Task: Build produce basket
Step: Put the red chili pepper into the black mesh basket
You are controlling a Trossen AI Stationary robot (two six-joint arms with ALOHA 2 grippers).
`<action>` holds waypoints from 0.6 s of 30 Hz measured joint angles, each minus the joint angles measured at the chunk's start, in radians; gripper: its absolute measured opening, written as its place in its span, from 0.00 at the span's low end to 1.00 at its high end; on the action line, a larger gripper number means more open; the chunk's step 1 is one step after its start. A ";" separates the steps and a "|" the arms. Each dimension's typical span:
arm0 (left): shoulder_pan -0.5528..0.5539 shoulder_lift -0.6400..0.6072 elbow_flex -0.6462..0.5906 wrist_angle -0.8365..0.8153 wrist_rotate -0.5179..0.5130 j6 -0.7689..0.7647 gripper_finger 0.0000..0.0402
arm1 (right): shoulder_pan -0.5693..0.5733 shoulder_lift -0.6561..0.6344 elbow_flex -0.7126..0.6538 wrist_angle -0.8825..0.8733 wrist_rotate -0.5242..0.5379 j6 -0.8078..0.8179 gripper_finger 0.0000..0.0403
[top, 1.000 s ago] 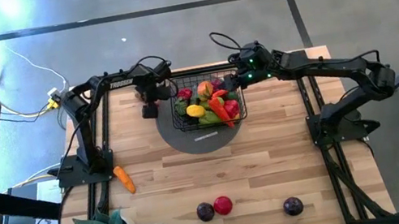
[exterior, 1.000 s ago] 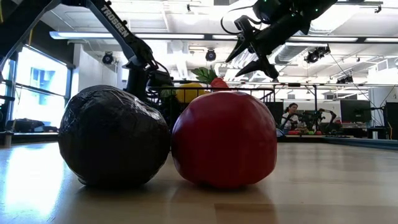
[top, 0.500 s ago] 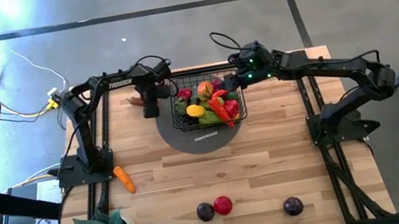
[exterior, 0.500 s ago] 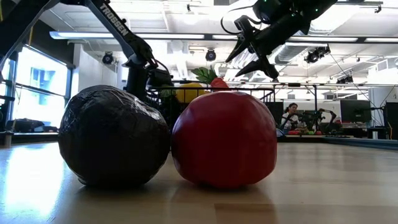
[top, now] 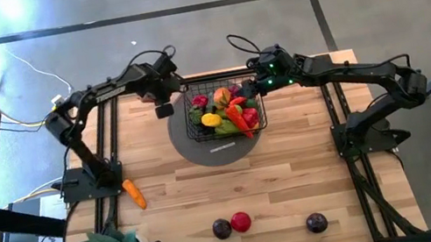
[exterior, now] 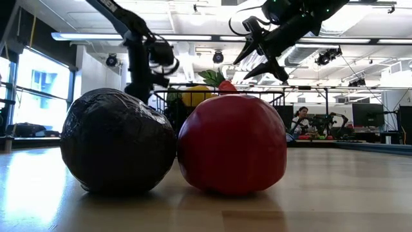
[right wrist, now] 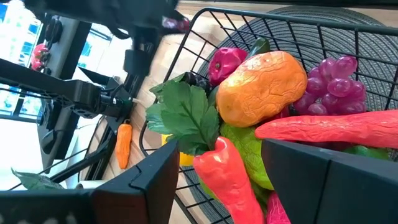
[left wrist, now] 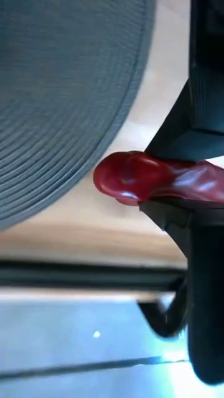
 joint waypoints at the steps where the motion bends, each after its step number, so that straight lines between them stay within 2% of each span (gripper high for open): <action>1: 0.000 -0.017 0.000 0.010 0.005 -0.009 0.15 | 0.000 0.000 0.000 0.000 0.000 0.000 0.52; 9: 0.000 -0.124 0.000 0.052 0.142 -0.096 0.16 | 0.000 0.000 0.000 0.000 0.000 0.000 0.52; 18: -0.021 -0.200 0.000 0.062 0.135 -0.102 0.16 | 0.001 0.000 0.000 0.000 0.012 -0.001 0.52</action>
